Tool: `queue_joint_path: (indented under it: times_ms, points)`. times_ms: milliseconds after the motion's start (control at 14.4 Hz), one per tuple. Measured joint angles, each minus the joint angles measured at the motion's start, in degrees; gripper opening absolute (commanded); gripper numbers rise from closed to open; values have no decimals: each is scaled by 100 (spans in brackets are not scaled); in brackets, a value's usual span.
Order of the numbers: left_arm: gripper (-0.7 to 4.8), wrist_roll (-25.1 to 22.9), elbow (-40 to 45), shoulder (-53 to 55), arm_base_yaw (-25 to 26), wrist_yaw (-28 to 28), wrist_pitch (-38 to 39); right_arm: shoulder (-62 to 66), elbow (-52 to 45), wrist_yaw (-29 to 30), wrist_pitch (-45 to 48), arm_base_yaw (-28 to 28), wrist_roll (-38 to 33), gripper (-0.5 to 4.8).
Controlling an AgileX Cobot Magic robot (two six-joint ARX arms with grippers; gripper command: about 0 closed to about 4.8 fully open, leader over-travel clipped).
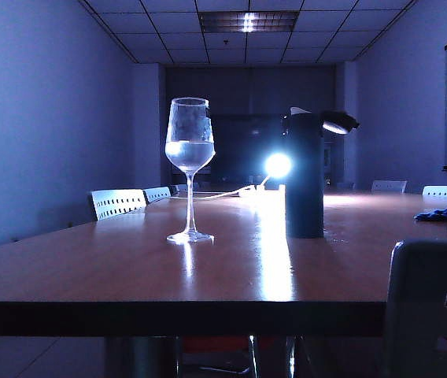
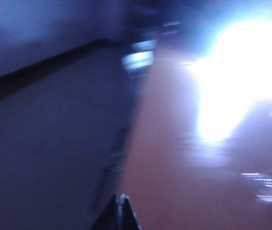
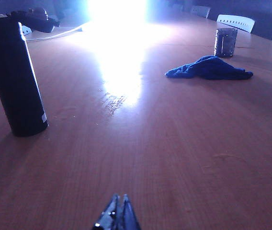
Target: Pick up the black thermos cup, pour some water from it into the stemmed glass, and then put the thermos cup back on the table.
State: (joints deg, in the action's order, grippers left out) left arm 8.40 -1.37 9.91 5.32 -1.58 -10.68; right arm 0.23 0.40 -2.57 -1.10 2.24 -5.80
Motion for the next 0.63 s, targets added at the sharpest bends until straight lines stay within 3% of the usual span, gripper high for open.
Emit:
queue_joint_path:
  times_ms: [139, 348, 626]
  points:
    - [-5, 0, 76, -350, 0, -116, 175, -2, 0, 0, -2, 0, 0, -5]
    - [-5, -2, 94, -984, 0, 149, 815, 0, 0, -2, -114, 0, 0, -5]
    - [-5, -2, 94, -955, -7, 140, 1091, -2, 0, -2, -133, 0, 0, -5]
